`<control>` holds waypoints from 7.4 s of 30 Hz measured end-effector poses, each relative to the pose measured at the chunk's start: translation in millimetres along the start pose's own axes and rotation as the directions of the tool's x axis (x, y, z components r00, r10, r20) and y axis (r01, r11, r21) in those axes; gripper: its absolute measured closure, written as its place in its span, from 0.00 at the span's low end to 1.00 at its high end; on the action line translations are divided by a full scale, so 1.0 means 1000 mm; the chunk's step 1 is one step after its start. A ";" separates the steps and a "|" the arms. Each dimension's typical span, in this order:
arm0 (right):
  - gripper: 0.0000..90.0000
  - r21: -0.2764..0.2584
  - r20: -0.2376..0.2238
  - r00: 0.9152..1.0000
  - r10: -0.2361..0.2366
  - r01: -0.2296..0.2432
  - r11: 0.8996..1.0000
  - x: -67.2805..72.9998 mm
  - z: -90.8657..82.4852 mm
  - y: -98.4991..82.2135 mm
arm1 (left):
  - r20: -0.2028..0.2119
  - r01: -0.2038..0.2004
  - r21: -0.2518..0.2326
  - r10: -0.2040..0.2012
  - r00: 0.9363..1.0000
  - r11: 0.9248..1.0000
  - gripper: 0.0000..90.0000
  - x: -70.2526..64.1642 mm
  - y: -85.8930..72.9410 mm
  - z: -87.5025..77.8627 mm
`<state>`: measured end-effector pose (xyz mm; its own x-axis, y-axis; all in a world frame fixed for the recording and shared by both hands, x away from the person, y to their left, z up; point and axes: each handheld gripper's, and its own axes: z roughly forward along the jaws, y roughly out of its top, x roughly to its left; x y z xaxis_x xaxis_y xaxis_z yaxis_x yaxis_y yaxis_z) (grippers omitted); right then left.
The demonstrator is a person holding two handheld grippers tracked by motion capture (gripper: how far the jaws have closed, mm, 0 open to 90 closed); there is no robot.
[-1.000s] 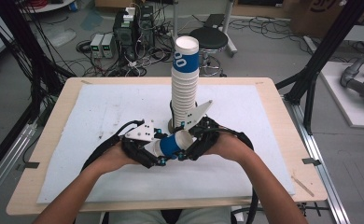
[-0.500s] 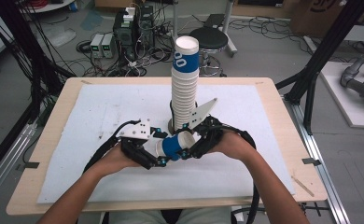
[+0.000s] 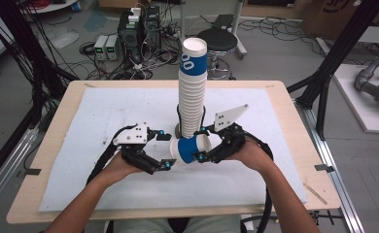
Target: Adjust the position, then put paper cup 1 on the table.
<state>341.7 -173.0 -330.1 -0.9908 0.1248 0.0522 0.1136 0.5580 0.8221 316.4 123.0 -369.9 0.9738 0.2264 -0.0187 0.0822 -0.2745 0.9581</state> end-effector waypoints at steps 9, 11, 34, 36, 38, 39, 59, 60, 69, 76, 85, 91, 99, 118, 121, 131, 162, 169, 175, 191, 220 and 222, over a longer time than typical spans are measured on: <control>0.31 -0.169 -0.001 0.998 0.069 -0.069 0.983 0.002 -0.007 -0.028 | 0.004 0.014 -0.063 -0.014 1.000 0.998 0.20 -0.001 -0.003 0.000; 0.31 -0.199 -0.006 0.997 0.081 -0.080 0.977 0.003 -0.007 -0.033 | 0.015 0.017 -0.068 -0.016 1.000 0.998 0.20 -0.002 -0.003 0.001; 0.31 -0.363 -0.085 0.991 0.104 -0.128 0.923 0.006 -0.002 -0.049 | 0.057 0.057 -0.114 -0.051 0.997 0.992 0.17 -0.004 -0.008 0.018; 0.31 -0.368 -0.096 0.989 0.109 -0.137 0.920 0.006 -0.002 -0.049 | 0.061 0.058 -0.112 -0.051 0.997 0.992 0.17 -0.004 -0.008 0.020; 0.31 -0.362 -0.103 0.988 0.111 -0.141 0.922 0.006 -0.001 -0.048 | 0.068 0.063 -0.113 -0.056 0.996 0.992 0.17 -0.004 -0.008 0.022; 0.31 -0.359 -0.103 0.989 0.109 -0.139 0.923 0.006 0.000 -0.048 | 0.072 0.066 -0.113 -0.058 0.996 0.991 0.17 -0.004 -0.009 0.022; 0.22 -0.309 -0.099 0.985 0.143 -0.167 0.937 0.007 0.000 -0.043 | 0.081 0.022 -0.075 -0.016 0.997 0.997 0.26 -0.003 -0.003 0.013; 0.22 -0.304 -0.099 0.984 0.146 -0.170 0.937 0.007 -0.002 -0.042 | 0.078 0.014 -0.066 -0.008 0.997 0.998 0.26 -0.002 -0.002 0.012; 0.22 -0.225 0.007 0.997 0.082 -0.078 0.971 0.011 -0.018 -0.025 | 0.043 -0.038 0.060 0.035 0.998 0.997 0.27 0.001 0.017 0.005; 0.22 -0.087 0.083 0.996 -0.014 0.021 0.996 0.015 -0.020 -0.003 | 0.043 -0.059 0.184 0.052 0.998 0.981 0.27 0.003 0.032 0.007; 0.22 0.059 0.096 0.989 -0.112 0.107 0.993 0.016 -0.008 0.014 | 0.055 -0.099 0.284 0.087 0.995 0.954 0.27 0.004 0.048 0.014; 0.22 0.148 0.089 0.984 -0.156 0.142 0.979 0.018 0.006 0.018 | 0.053 -0.104 0.340 0.091 0.994 0.934 0.27 0.004 0.051 0.019; 0.23 0.212 0.083 0.979 -0.185 0.164 0.963 0.019 0.019 0.018 | 0.054 -0.111 0.378 0.098 0.994 0.919 0.27 0.001 0.053 0.027; 0.31 0.297 0.073 0.979 -0.193 0.164 0.941 0.022 0.030 0.010 | 0.069 -0.071 0.352 0.050 0.996 0.933 0.23 -0.001 0.048 0.037; 0.30 0.256 0.069 0.982 -0.178 0.155 0.954 0.021 0.026 0.006 | 0.060 -0.046 0.294 0.029 0.998 0.955 0.23 -0.001 0.045 0.032; 0.30 0.065 0.094 0.995 -0.026 0.019 0.998 0.010 0.003 -0.022 | -0.054 0.058 0.006 -0.057 0.997 0.998 0.20 0.003 0.035 0.007; 0.30 -0.377 0.353 0.911 0.214 -0.071 0.923 0.012 -0.054 -0.092 | -0.447 0.103 -0.258 -0.214 0.868 0.961 0.21 0.020 -0.033 -0.054; 0.30 -0.394 0.390 0.891 0.231 -0.066 0.917 0.010 -0.057 -0.099 | -0.482 0.096 -0.230 -0.199 0.853 0.968 0.21 0.020 -0.047 -0.060; 0.30 -0.432 0.415 0.878 0.239 -0.041 0.901 0.012 -0.064 -0.102 | -0.486 0.114 -0.260 -0.232 0.843 0.959 0.18 0.020 -0.056 -0.068; 0.29 -0.470 0.444 0.848 0.290 -0.055 0.881 0.015 -0.075 -0.116 | -0.478 0.109 -0.256 -0.224 0.849 0.961 0.18 0.021 -0.057 -0.063; 0.29 -0.467 0.538 0.743 0.398 -0.130 0.874 -0.018 -0.074 -0.136 | -0.485 0.128 -0.248 -0.237 0.842 0.960 0.18 0.024 -0.059 -0.053; 0.29 -0.476 0.548 0.723 0.419 -0.143 0.868 -0.024 -0.072 -0.139 | -0.486 0.129 -0.251 -0.240 0.840 0.959 0.18 0.025 -0.059 -0.053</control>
<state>344.8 -312.8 -404.5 -0.6289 0.7742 0.0715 0.2050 0.0764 0.9758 324.5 194.3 -412.1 0.6959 0.7102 -0.1070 0.1515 0.0005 0.9885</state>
